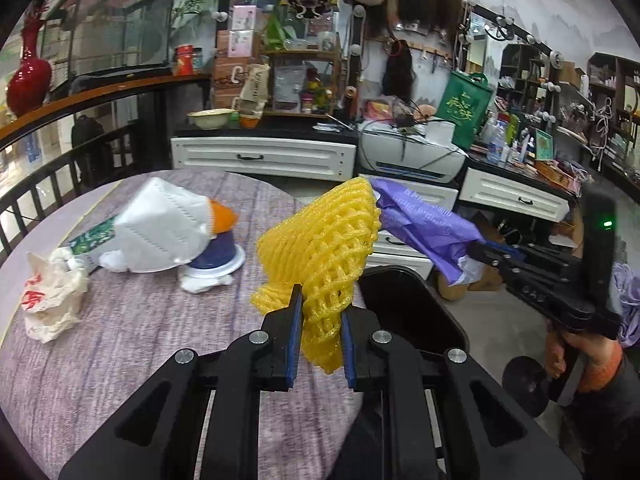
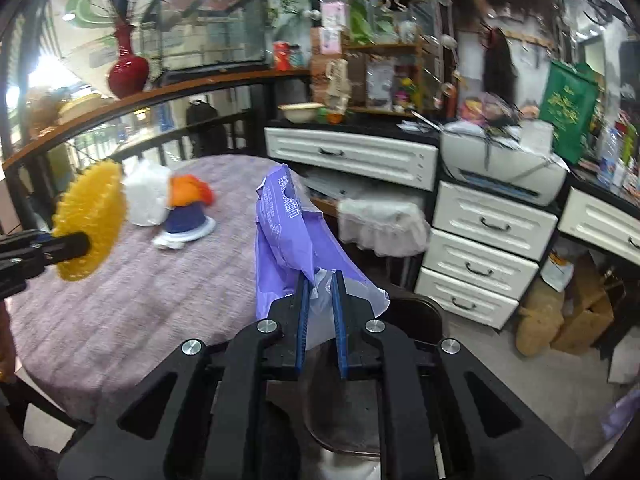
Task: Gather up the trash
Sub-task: 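Carry the yellow net and purple bag with both tools to the black bin, then release the purple bag from the right tool while the left tool drops the yellow net into the bin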
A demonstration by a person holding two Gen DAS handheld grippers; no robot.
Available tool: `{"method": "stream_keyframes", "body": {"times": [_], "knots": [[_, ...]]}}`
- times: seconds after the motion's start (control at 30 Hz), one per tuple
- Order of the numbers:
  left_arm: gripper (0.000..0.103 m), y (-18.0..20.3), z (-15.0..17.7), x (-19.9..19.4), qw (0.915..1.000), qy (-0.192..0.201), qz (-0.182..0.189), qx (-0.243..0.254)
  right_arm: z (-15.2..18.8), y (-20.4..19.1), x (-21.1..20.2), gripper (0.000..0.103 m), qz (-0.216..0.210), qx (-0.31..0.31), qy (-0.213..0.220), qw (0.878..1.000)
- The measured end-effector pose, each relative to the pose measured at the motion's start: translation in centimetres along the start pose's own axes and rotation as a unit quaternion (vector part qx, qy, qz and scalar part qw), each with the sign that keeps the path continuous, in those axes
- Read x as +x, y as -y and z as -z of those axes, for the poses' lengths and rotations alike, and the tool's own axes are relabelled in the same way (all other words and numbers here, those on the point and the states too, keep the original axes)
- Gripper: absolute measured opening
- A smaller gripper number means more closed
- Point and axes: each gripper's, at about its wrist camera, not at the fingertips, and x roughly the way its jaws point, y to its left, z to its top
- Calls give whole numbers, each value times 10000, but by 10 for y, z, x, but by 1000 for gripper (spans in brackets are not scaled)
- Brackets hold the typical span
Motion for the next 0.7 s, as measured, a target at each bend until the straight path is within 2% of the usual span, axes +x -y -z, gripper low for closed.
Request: {"method": "stream_keyframes", "body": {"times": [0.2, 0.5, 0.6, 0.63, 0.67, 0.7], "knots": [[17, 23, -2, 25, 9993, -250, 281, 80, 36, 49, 43, 12, 298, 440, -673, 9963], [17, 59, 6, 61, 9961, -670, 554, 166, 90, 85, 100, 13, 408, 944, -1480, 9836], [17, 70, 10, 75, 9944, -826, 623, 210, 106, 92, 111, 31, 499, 1118, -1571, 9800], [17, 74, 12, 80, 9935, -896, 658, 233, 111, 95, 113, 48, 555, 1198, -1583, 9785], [17, 77, 14, 84, 9926, -962, 694, 255, 115, 98, 112, 60, 620, 1290, -1554, 9774], [17, 81, 15, 89, 9918, -1018, 720, 270, 117, 100, 110, 60, 688, 1367, -1498, 9768]]}}
